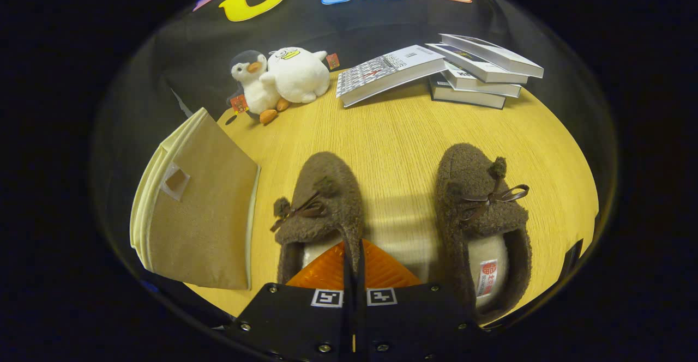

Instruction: Open the storage box then place both shoes into the box .Put the left shoe in first, then the right shoe, with the right side of both shoes facing outward in a uniform manner.

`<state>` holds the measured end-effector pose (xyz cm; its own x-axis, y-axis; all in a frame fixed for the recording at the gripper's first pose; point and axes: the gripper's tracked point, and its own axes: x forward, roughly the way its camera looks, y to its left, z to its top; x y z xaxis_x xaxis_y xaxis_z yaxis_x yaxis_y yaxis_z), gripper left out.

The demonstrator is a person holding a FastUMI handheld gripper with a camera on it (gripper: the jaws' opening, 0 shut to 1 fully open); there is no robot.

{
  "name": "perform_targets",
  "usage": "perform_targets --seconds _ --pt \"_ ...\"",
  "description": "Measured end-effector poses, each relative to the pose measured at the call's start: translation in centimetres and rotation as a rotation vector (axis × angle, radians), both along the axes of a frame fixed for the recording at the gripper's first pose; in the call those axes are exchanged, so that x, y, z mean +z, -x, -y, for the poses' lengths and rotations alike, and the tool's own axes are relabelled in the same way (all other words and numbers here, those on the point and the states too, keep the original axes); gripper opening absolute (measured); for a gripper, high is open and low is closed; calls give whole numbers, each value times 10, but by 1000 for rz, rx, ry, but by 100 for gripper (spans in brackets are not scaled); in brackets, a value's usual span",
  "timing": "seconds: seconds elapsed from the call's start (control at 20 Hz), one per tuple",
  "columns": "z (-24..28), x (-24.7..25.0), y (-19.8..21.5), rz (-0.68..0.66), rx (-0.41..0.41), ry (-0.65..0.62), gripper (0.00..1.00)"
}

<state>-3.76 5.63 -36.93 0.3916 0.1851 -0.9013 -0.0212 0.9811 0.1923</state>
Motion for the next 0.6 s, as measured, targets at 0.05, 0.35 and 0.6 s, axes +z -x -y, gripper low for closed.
perform_targets --seconds 0.05,0.35,0.6 --pt "-5 8 -2 1 -11 -23 2" --pt "-42 70 -19 57 -59 -158 2" --pt "-85 125 -35 108 -68 -254 2"
